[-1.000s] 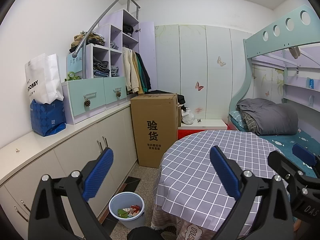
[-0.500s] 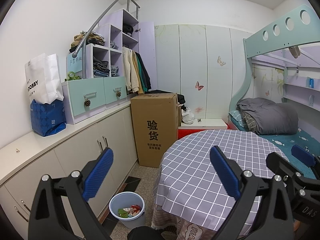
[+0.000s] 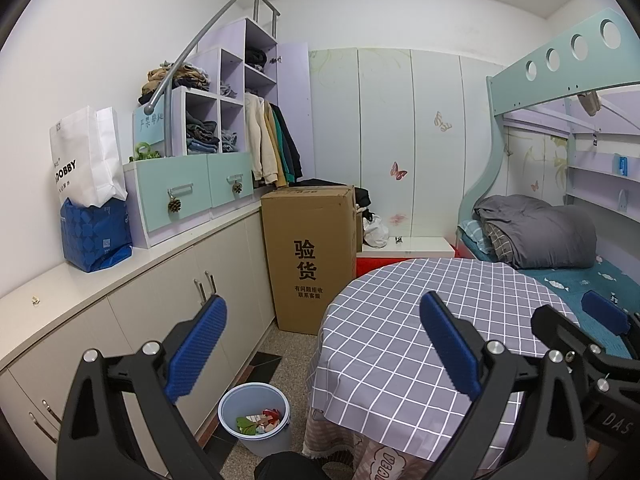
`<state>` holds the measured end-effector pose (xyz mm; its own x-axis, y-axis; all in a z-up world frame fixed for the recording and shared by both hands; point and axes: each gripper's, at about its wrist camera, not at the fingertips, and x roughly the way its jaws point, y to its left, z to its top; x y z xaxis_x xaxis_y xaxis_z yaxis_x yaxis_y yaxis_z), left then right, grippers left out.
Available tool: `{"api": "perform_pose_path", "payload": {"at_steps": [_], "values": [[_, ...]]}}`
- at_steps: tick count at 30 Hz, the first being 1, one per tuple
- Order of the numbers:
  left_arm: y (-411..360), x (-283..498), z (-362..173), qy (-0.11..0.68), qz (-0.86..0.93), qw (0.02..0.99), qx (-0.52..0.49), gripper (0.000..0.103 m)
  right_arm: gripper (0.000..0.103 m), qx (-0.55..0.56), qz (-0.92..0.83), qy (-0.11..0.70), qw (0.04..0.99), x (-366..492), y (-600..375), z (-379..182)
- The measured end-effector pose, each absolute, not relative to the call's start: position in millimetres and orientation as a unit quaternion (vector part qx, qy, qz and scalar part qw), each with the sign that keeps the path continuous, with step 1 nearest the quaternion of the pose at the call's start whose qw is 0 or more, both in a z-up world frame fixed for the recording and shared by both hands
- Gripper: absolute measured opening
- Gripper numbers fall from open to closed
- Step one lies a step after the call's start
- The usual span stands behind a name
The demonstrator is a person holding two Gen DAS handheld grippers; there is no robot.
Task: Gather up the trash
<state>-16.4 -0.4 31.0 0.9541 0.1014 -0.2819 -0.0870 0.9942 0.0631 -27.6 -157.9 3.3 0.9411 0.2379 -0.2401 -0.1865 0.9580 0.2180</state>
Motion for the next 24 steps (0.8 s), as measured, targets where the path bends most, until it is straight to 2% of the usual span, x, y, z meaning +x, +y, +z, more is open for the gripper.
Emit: {"api": "perform_pose_path", "payload": {"at_steps": [24], "values": [[4.8,-16.5,28.0,0.146,0.045,0.988,0.028,0.095,0.094,0.097,0.107,0.136,0.980,-29.0,-150.8,-1.3]]}}
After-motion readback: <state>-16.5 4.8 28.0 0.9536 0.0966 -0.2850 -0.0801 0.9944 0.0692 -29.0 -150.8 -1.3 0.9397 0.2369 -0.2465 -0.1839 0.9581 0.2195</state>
